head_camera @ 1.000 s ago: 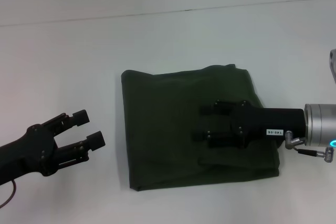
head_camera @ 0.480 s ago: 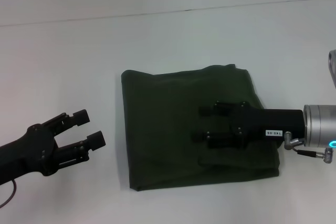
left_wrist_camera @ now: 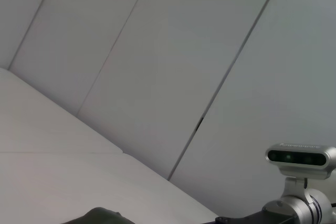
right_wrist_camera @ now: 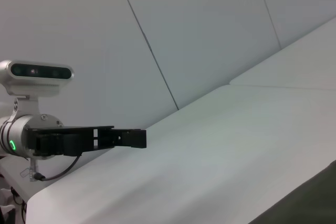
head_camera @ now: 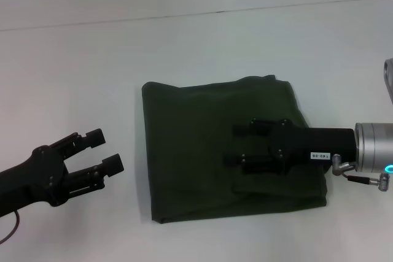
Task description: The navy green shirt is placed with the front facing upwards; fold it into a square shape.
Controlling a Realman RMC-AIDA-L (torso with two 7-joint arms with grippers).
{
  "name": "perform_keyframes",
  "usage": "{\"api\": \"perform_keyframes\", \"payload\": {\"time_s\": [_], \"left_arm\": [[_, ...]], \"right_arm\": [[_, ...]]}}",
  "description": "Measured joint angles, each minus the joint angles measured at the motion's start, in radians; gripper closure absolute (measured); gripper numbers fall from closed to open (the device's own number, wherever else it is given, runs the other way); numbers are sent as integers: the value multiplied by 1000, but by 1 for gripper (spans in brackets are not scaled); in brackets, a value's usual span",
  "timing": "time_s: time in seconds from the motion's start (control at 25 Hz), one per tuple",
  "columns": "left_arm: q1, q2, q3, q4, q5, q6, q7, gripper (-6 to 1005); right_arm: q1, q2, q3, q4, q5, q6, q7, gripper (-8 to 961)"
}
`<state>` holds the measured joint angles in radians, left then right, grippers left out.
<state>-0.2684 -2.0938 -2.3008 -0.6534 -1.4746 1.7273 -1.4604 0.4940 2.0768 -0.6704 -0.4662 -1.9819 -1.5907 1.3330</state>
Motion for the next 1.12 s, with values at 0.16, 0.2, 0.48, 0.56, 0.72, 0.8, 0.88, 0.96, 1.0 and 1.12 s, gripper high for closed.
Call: {"api": "perform_keyframes", "payload": {"time_s": [0.16,0.2,0.48,0.56,0.72,0.8,0.88,0.96,1.0,1.12], "left_arm": [[0,0,0,0,1,0,0,82],[0,0,0,0,1,0,0,82],[0,0,0,0,1,0,0,82],[-1,0,0,0,1,0,0,82],[-2,0,0,0,1,0,0,82],[-2,0,0,0,1,0,0,82],[-2,0,0,0,1,0,0,82],[-3,0,0,0,1,0,0,82],[-3,0,0,0,1,0,0,82],[-3,0,0,0,1,0,0,82]], "right_arm": [[0,0,0,0,0,0,0,54],[-1,0,0,0,0,0,0,54],[-2,0,0,0,0,0,0,53],[-2,0,0,0,0,0,0,53],[-2,0,0,0,0,0,0,53],[-1,0,0,0,0,0,0,53],[-1,0,0,0,0,0,0,53],[-1,0,0,0,0,0,0,53],[0,0,0,0,0,0,0,53],[0,0,0,0,0,0,0,53]]}}
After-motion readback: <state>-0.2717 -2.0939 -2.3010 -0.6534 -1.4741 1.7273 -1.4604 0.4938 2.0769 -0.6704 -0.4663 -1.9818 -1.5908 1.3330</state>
